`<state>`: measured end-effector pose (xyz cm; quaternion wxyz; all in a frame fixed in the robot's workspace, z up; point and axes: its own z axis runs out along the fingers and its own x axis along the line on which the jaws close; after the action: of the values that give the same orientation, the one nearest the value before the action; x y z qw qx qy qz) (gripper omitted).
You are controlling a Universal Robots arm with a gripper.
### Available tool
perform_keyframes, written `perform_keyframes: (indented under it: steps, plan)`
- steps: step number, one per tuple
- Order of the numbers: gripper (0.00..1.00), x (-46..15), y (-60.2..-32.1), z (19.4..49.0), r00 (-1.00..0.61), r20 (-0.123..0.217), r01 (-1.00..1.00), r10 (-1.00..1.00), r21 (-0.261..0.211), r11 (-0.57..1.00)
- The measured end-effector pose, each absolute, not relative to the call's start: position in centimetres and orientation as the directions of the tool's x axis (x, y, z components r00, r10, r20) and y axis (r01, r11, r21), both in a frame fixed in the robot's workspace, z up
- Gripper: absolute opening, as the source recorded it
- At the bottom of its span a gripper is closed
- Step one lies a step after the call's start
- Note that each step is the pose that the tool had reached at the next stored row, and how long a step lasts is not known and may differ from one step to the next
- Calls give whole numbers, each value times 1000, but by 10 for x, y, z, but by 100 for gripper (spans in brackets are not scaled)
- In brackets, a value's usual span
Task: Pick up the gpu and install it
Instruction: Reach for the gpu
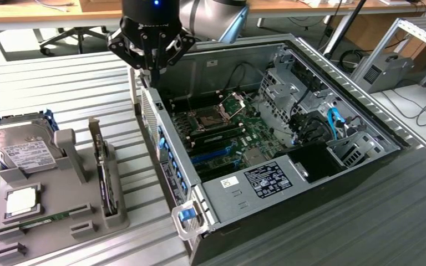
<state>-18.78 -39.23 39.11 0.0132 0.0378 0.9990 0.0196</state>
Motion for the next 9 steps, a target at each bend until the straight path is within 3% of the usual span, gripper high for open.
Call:
perform_keyframes:
  steps: [9]
  plan:
    - [11, -191, -392, 391, -997, -25, 75, 76, 40, 996]
